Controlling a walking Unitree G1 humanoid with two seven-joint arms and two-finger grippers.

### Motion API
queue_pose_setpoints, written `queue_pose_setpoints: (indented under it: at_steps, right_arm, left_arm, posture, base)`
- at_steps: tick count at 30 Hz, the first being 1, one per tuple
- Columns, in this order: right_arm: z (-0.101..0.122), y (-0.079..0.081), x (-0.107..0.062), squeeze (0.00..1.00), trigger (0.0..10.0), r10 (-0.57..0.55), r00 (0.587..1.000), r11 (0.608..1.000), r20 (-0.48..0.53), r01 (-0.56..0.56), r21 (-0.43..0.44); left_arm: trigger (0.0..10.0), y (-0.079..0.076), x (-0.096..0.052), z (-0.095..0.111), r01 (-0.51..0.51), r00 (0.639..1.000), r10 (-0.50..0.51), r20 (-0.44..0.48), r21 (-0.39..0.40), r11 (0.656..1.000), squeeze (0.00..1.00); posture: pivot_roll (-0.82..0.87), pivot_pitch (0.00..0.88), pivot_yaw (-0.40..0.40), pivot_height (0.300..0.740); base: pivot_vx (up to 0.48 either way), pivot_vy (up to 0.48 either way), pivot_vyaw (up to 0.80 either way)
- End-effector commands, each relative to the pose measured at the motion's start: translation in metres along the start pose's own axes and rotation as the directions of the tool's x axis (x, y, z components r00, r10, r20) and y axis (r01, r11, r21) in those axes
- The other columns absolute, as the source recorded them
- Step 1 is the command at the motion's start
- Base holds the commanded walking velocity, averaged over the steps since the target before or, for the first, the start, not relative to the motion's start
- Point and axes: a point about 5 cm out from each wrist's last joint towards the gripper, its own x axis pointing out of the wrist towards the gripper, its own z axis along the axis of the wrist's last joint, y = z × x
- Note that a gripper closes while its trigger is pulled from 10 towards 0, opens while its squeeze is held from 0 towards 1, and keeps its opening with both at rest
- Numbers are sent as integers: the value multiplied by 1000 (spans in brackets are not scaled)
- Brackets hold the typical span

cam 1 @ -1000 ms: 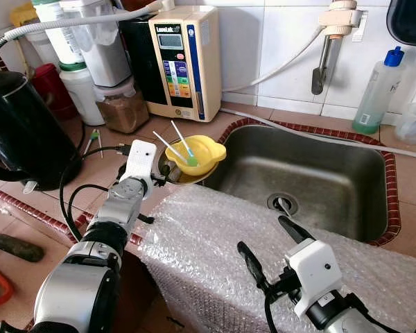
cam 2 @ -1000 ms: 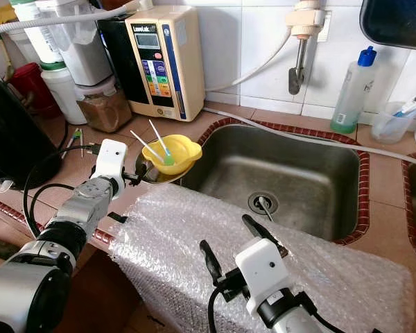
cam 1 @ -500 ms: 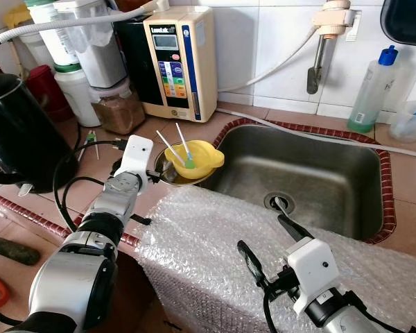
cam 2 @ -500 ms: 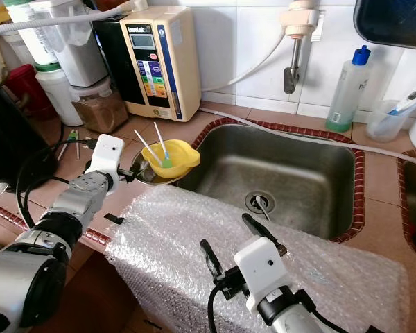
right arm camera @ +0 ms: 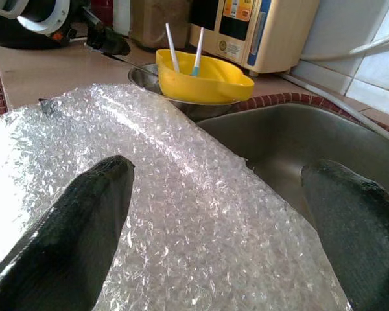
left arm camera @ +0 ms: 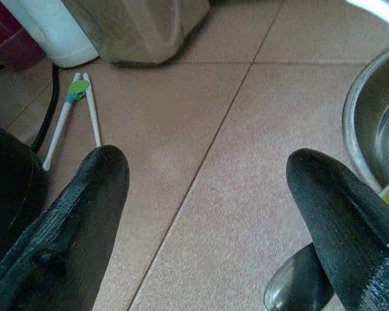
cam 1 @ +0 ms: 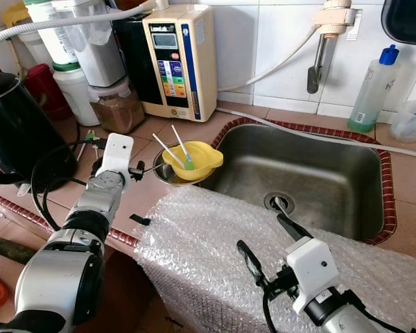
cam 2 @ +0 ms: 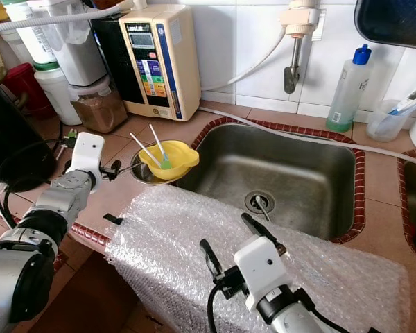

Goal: Kitchen organization

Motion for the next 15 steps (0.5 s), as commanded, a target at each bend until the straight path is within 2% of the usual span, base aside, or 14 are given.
queue_pose_setpoints:
  at_steps: [1, 5, 9, 15]
  right_arm:
    - [0, 2, 1, 161, 10000, 11, 1000, 1000, 8, -11, 0]
    - [0, 2, 1, 161, 10000, 10, 1000, 1000, 7, -10, 0]
    - [-1, 3, -1, 161, 10000, 10, 1000, 1000, 0, -10, 1]
    - [-1, 2, 1, 157, 10000, 16, 1000, 1000, 3, -16, -4]
  left_arm:
    - [10000, 3, 1, 8, -14, 1000, 15, 15, -8, 1000, 0]
    - [10000, 4, 1, 10, -16, 1000, 16, 25, -14, 1000, 0]
    - [10000, -6, 1, 14, 62, 998, -61, 23, -40, 997, 0]
    - [10000, -13, 1, 14, 106, 994, -105, 5, -39, 994, 0]
  posture:
    - [-73, 0, 138, 740]
    - [-77, 0, 140, 740]
    - [-75, 0, 138, 740]
    - [-72, 0, 135, 740]
  base:
    - [0, 0, 0]
    - [0, 0, 0]
    - [0, 0, 0]
    - [0, 0, 0]
